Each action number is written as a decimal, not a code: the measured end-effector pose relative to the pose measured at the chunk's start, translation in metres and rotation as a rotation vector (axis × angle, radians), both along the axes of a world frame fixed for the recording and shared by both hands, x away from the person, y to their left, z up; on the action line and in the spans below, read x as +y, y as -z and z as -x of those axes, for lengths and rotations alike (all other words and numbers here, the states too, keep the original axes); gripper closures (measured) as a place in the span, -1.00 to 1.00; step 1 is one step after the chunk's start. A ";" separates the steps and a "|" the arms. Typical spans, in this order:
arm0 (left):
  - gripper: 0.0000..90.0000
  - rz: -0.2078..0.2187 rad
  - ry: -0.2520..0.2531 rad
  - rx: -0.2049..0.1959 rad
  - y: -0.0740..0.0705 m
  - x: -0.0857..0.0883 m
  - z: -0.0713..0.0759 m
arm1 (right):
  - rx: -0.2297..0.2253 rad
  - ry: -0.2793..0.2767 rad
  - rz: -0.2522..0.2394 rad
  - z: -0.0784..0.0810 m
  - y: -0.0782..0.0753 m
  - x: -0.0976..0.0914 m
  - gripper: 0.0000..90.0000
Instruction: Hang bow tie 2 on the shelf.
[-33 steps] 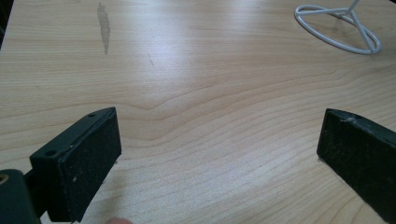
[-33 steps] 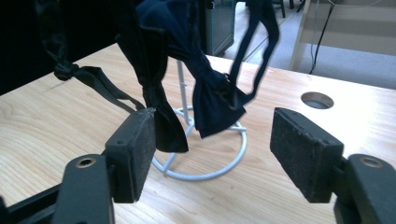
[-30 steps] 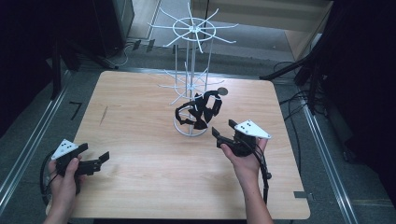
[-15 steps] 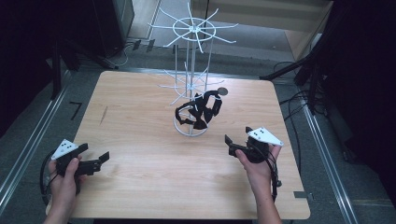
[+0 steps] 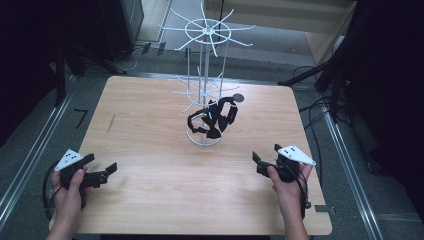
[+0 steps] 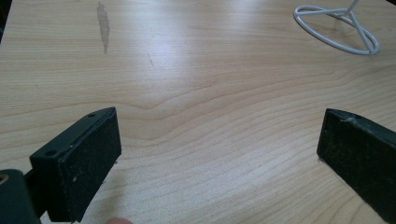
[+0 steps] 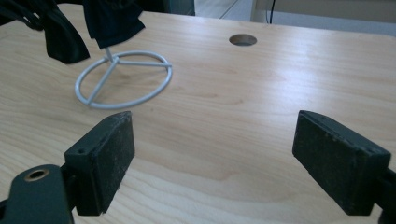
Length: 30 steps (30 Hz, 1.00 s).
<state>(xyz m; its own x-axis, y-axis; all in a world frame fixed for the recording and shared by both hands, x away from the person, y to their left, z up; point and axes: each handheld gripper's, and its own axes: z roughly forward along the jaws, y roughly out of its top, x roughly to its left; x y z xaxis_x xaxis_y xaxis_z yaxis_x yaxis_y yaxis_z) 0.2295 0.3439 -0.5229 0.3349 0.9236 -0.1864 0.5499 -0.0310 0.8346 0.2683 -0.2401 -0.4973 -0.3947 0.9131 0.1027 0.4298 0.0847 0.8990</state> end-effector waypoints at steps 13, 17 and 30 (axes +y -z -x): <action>-1.00 -0.001 -0.002 -0.001 0.000 0.000 0.000 | 0.014 0.031 0.004 0.021 0.013 -0.044 -0.70; -1.00 -0.003 -0.003 -0.001 0.000 0.000 0.000 | 0.029 0.035 0.010 0.028 0.021 -0.058 -0.70; -1.00 -0.003 -0.003 -0.003 0.000 0.000 0.000 | 0.062 0.061 -0.001 0.051 0.044 -0.103 -0.70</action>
<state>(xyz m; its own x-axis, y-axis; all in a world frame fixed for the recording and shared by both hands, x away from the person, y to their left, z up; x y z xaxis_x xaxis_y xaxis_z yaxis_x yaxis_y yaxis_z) 0.2291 0.3434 -0.5230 0.3330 0.9250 -0.1830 0.5474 -0.0316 0.8363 0.2171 -0.3434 -0.5413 -0.3308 0.9352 0.1260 0.4892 0.0558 0.8704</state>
